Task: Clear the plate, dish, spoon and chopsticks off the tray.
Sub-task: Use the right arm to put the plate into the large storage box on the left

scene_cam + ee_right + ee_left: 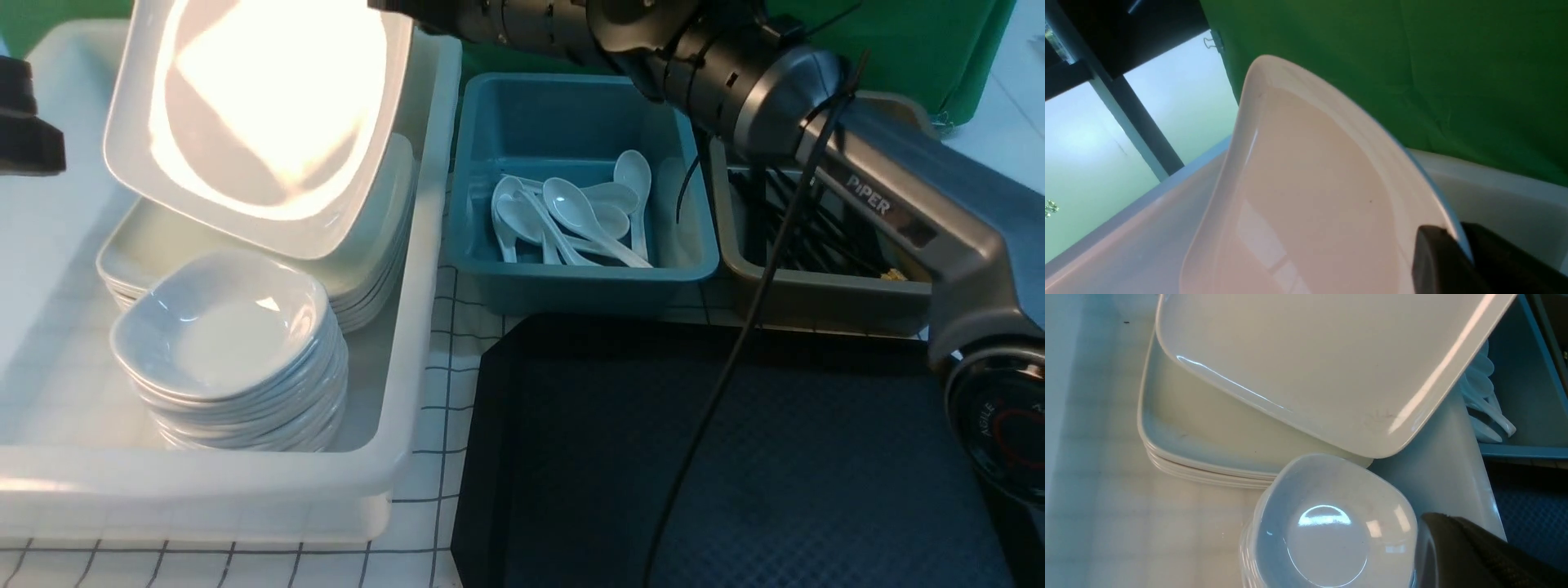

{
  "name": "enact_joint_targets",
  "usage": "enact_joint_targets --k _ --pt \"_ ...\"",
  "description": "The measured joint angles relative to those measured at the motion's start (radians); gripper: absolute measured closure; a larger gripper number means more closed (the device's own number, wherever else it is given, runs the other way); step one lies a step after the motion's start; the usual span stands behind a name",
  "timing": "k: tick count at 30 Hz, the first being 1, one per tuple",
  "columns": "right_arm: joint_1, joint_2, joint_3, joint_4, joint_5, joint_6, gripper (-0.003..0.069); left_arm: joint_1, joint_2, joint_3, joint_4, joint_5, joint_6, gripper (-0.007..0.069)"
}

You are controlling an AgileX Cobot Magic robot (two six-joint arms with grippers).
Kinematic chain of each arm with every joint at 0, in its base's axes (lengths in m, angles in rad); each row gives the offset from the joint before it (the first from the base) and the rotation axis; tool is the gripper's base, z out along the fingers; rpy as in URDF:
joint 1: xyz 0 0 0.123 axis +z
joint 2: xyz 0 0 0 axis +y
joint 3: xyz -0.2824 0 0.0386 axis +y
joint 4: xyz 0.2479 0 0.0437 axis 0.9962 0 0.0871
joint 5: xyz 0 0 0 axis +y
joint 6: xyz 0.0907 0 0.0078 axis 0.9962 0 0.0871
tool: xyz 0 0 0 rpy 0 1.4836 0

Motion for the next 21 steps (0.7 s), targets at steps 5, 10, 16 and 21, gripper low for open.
enact_joint_targets --k 5,10,16,21 --pt "0.000 0.021 -0.001 -0.012 0.010 -0.001 0.0614 0.000 0.000 0.000 0.000 0.001 0.006 0.0625" --pt "0.001 0.039 -0.001 -0.043 0.012 -0.001 0.0590 0.000 0.000 0.000 0.000 0.001 0.012 0.0625" --pt "0.002 0.041 -0.008 -0.056 -0.019 0.003 0.0433 0.000 0.000 0.000 0.000 0.002 0.015 0.0625" --pt "0.004 0.041 -0.010 -0.080 -0.022 0.003 0.0370 0.000 0.000 0.000 0.000 0.009 0.015 0.0625"
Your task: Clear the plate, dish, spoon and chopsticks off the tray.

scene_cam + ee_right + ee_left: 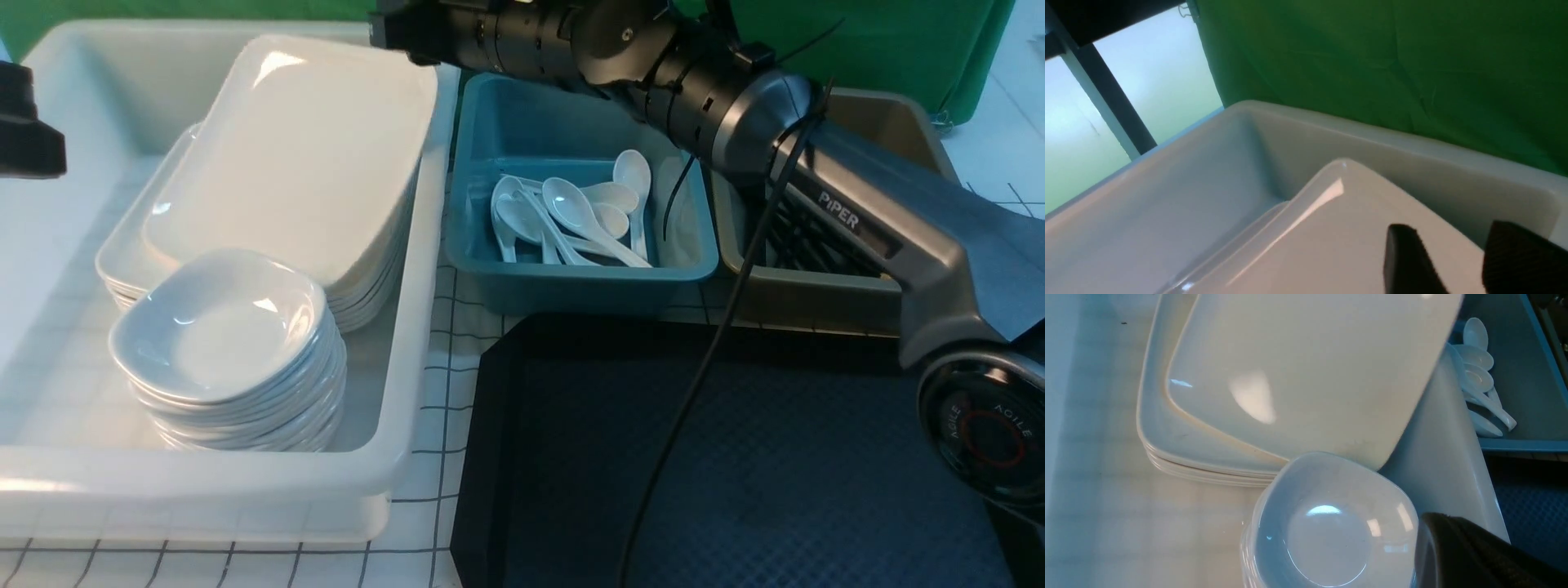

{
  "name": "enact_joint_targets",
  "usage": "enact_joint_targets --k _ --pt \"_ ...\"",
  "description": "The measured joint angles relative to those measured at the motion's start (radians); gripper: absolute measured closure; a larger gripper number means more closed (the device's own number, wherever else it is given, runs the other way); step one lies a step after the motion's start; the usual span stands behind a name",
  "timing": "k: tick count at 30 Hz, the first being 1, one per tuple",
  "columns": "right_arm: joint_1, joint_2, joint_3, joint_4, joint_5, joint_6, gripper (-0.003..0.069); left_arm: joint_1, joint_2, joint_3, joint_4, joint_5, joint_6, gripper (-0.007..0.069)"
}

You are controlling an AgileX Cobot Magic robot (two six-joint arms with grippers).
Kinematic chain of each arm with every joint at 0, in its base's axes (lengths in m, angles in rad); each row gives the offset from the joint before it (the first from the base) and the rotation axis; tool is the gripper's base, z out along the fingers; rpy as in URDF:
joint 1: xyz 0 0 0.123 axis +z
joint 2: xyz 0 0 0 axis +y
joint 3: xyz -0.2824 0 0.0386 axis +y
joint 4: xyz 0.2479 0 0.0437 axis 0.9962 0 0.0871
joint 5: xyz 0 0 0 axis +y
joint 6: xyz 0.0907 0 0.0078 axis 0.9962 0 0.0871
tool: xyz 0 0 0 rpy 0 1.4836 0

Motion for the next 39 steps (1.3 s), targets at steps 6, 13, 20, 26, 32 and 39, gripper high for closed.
enact_joint_targets --k 6,13,20,26,32,39 --pt "0.001 0.000 -0.003 -0.008 0.011 0.000 0.0364 0.000 0.000 0.000 0.000 0.008 0.000 0.0625" --pt "-0.015 -0.038 -0.003 -0.035 0.127 0.004 0.0432 0.000 0.000 0.000 0.014 0.010 0.000 0.0625" --pt "-0.094 -0.223 -0.004 -0.192 0.429 0.067 0.0643 0.000 0.040 0.000 0.051 -0.010 -0.017 0.0625" --pt "-0.199 -0.390 -0.005 -0.436 0.701 0.196 0.0650 0.000 0.219 0.000 0.130 0.007 -0.051 0.0625" --pt "-0.269 -0.475 -0.005 -0.476 0.862 0.185 0.0652 0.000 0.402 -0.001 0.250 -0.056 -0.117 0.0625" --pt "-0.286 -0.485 -0.005 -0.480 0.927 0.164 0.0650 0.000 0.518 -0.001 0.284 -0.135 -0.167 0.0625"
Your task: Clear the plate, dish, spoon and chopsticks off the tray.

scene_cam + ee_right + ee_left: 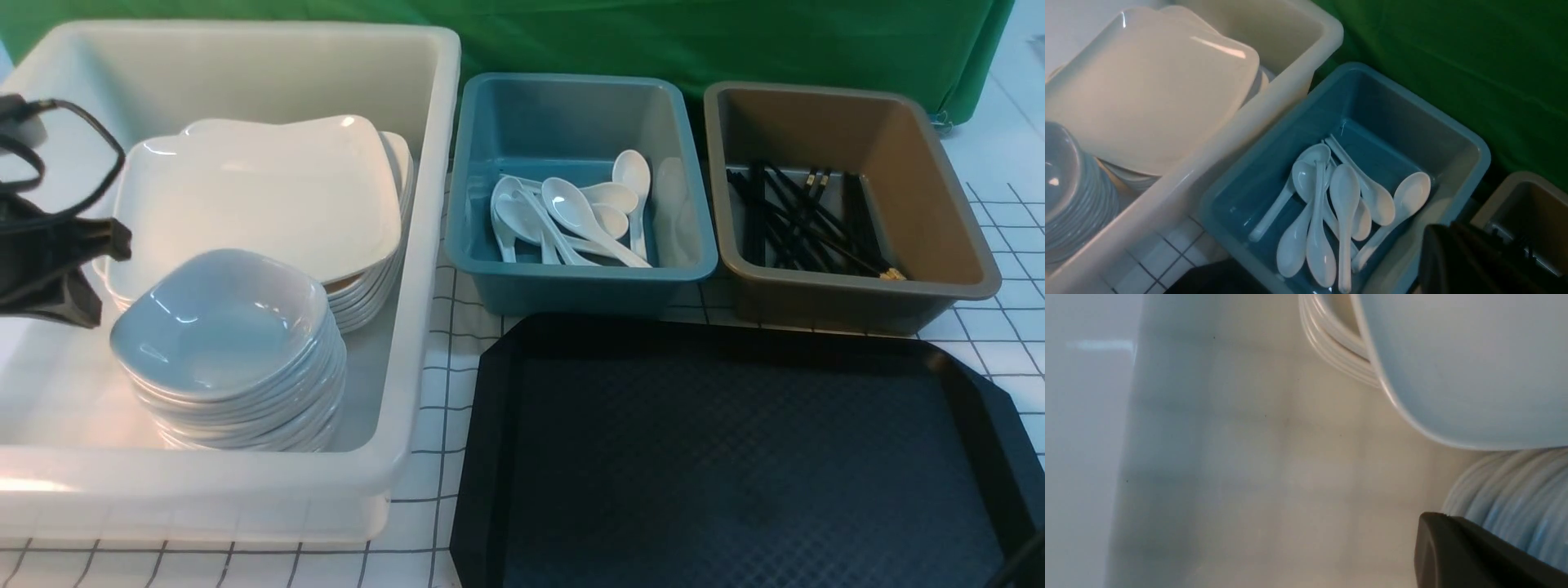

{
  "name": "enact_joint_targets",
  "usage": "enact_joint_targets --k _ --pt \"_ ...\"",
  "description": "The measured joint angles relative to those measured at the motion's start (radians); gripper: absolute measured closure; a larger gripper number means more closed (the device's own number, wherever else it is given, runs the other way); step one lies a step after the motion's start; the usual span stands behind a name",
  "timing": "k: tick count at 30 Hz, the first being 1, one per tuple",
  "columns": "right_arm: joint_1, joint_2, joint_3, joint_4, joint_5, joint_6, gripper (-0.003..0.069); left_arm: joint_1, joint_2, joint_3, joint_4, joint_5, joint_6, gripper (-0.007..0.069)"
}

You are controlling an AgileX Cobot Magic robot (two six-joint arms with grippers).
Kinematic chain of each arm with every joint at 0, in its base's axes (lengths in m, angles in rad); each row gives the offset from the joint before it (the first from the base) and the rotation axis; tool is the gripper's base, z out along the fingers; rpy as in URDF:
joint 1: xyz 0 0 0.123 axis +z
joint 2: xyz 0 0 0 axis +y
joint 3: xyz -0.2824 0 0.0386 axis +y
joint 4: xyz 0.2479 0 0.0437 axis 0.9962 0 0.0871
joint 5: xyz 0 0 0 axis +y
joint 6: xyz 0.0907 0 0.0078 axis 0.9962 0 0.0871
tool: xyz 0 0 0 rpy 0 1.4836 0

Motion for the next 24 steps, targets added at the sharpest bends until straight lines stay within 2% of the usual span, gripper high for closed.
enact_joint_targets --k 5,9,16,21,24 --pt "0.000 0.003 0.000 0.000 -0.002 -0.005 0.0650 0.000 0.087 0.000 -0.013 -0.041 0.006 0.0625" --pt "0.000 0.003 0.000 0.000 -0.007 -0.005 0.0650 0.000 0.134 0.000 -0.073 -0.082 0.072 0.0625" --pt "0.000 0.003 0.000 0.000 -0.007 -0.004 0.0650 0.000 0.149 -0.013 -0.114 -0.237 0.105 0.0625" --pt "0.000 0.003 0.000 0.010 0.017 0.001 0.0650 0.000 0.157 -0.075 -0.070 -0.240 0.059 0.0625" --pt "0.000 0.003 0.000 0.012 0.032 0.015 0.0650 0.000 0.158 -0.118 -0.070 -0.170 0.052 0.0625"
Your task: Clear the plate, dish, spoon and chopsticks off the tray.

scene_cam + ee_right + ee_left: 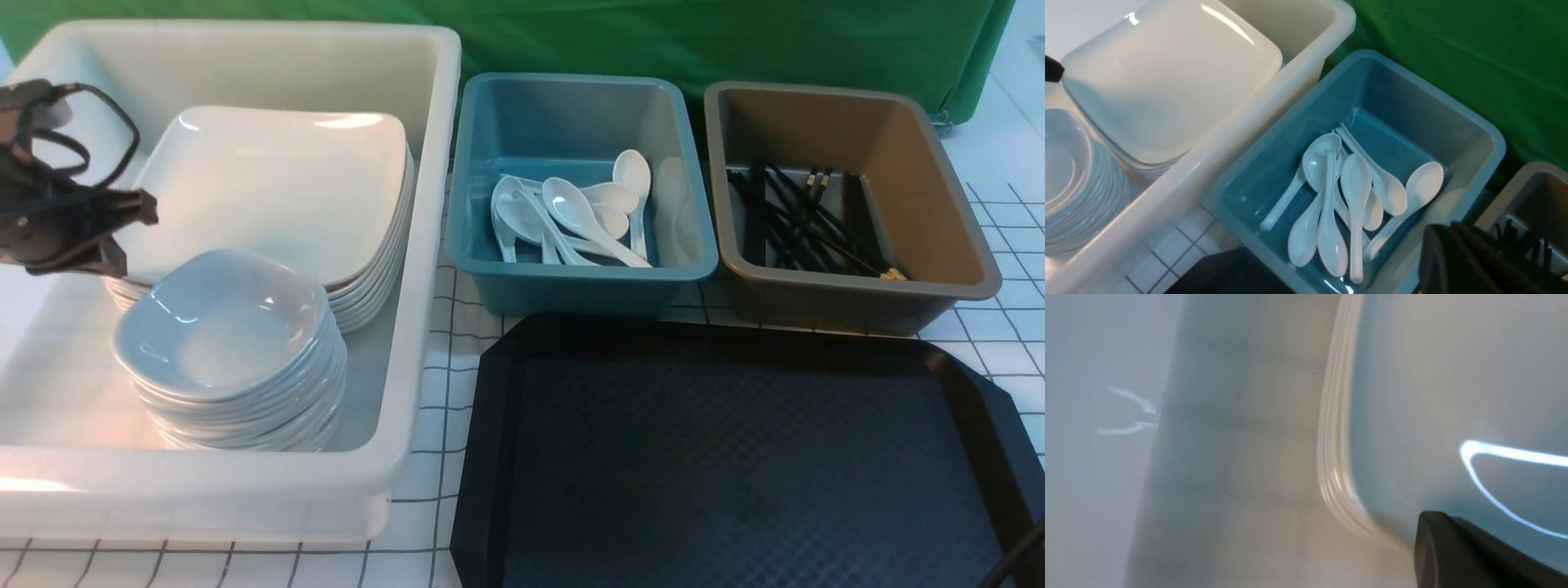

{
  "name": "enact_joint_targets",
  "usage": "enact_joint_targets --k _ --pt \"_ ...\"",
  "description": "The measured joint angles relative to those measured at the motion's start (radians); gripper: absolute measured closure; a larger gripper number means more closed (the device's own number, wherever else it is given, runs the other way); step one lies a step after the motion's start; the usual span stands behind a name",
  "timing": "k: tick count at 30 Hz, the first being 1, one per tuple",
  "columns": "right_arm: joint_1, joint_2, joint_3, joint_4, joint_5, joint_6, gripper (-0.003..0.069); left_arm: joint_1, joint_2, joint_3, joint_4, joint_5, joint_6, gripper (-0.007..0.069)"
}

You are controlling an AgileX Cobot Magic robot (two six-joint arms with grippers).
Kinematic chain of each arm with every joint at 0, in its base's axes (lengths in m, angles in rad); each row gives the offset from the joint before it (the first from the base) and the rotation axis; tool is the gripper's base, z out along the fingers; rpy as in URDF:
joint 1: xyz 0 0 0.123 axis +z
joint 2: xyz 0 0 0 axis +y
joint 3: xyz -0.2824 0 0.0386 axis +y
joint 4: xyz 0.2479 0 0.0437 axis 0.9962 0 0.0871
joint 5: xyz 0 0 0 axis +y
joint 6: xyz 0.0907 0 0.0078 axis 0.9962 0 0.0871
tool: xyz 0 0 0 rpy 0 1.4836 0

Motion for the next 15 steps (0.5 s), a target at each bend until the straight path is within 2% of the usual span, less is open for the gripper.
enact_joint_targets --k 6,10,15 --pt "0.000 -0.001 0.000 -0.019 0.018 0.024 0.0650 0.000 -0.024 -0.057 0.000 0.172 0.005 0.0625" --pt "-0.001 -0.042 0.000 -0.132 0.020 0.145 0.0646 -0.005 -0.150 -0.062 -0.033 0.200 0.056 0.0625" --pt "-0.001 -0.143 0.000 -0.263 0.021 0.187 0.0643 -0.067 -0.334 -0.067 -0.088 0.208 0.126 0.0625"
